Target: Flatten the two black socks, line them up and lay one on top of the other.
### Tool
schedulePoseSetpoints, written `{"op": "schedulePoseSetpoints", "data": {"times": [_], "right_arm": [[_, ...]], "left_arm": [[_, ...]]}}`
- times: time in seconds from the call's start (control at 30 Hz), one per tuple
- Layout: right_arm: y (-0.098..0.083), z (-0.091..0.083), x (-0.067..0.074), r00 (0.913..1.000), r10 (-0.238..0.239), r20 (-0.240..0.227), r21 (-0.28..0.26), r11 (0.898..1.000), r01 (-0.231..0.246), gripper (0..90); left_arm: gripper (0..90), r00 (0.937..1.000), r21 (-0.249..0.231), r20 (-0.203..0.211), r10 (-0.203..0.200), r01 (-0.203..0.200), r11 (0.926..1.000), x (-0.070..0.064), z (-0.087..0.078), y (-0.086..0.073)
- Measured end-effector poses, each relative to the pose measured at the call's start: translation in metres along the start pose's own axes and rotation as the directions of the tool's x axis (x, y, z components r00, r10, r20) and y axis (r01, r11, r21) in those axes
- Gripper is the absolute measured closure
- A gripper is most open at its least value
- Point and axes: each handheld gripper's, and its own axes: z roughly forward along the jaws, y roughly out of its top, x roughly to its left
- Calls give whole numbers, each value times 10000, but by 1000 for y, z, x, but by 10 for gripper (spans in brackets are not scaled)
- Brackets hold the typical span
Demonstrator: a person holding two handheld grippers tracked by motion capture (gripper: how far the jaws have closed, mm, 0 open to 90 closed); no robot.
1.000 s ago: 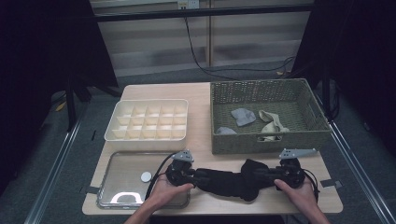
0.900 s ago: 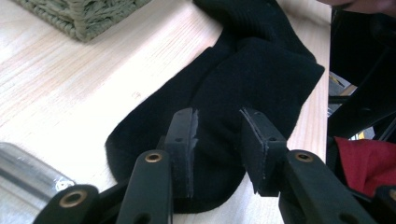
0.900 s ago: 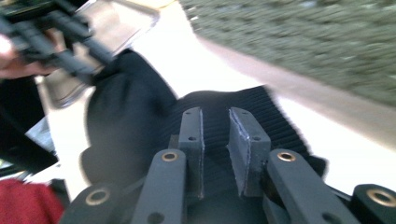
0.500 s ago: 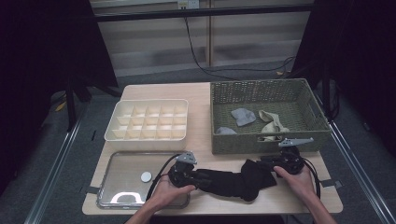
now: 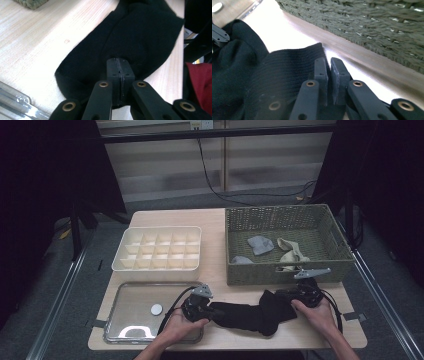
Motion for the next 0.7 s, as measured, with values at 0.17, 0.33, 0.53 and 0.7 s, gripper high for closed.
{"op": "schedulePoseSetpoints", "data": {"times": [0.17, 0.33, 0.53, 0.7], "right_arm": [[3, -8, -2, 9998, 121, -140, -263, 9996, -125, 856], [5, -24, -2, 9993, 256, -290, -851, 9960, -280, 861], [1, -44, 0, 9985, 481, -257, -1328, 9898, -511, 866], [-4, -55, 1, 9977, 640, -225, -1621, 9845, -668, 869]], "left_arm": [[895, 9996, -740, 237, -122, 139, 9972, -1, -13, 3], [895, 9997, -1136, 145, -186, 201, 9933, 1, -26, 2], [895, 9986, -1591, 126, -506, 520, 9859, 6, -41, -1], [895, 9984, -1844, 71, -565, 569, 9812, 7, -52, -3]]}}
